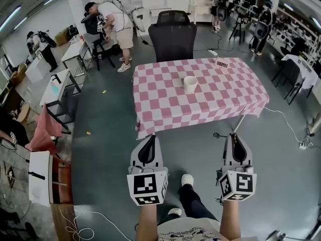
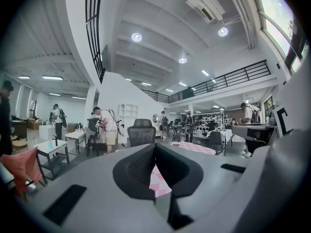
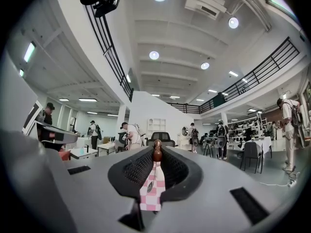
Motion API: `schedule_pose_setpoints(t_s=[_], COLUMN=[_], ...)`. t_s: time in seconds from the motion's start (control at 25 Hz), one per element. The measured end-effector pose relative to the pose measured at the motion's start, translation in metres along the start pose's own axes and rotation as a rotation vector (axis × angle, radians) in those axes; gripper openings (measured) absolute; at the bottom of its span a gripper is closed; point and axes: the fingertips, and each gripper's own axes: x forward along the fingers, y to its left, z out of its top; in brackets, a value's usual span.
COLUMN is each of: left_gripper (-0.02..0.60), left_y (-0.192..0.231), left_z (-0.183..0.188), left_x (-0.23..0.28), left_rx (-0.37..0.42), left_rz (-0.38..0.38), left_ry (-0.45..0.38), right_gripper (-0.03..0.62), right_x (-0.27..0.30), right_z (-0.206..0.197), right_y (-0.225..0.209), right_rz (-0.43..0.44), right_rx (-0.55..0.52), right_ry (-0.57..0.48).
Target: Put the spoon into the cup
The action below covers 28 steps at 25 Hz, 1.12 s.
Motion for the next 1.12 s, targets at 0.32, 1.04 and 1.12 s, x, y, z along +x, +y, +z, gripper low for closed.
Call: schedule_pose_setpoints(t_s=[0.32,1.04,1.12], left_gripper=[0.014,0.014,0.014], left_y=[0.002,0.0,0.004], left_z=[0.021,0.05,0.048], left_x=[0.092,0.277,0.287], left_rx=[0.004,0.008,0.008], left_rz=[0.048,0.14,0.15], left_ry=[-0.003,-0.005,0.004], right_gripper=[0.052,0.052,0.052], right_x=[0.103,0.302,0.313], right_z=[0.006,0.005,0.001], right_y=[-0.035,-0.104,-0.105], right_rz=[0.051,0.158,0.166], right_rx=[0.004,0.024,0.027], right_ry=[-0.007,-0.025,-0.017])
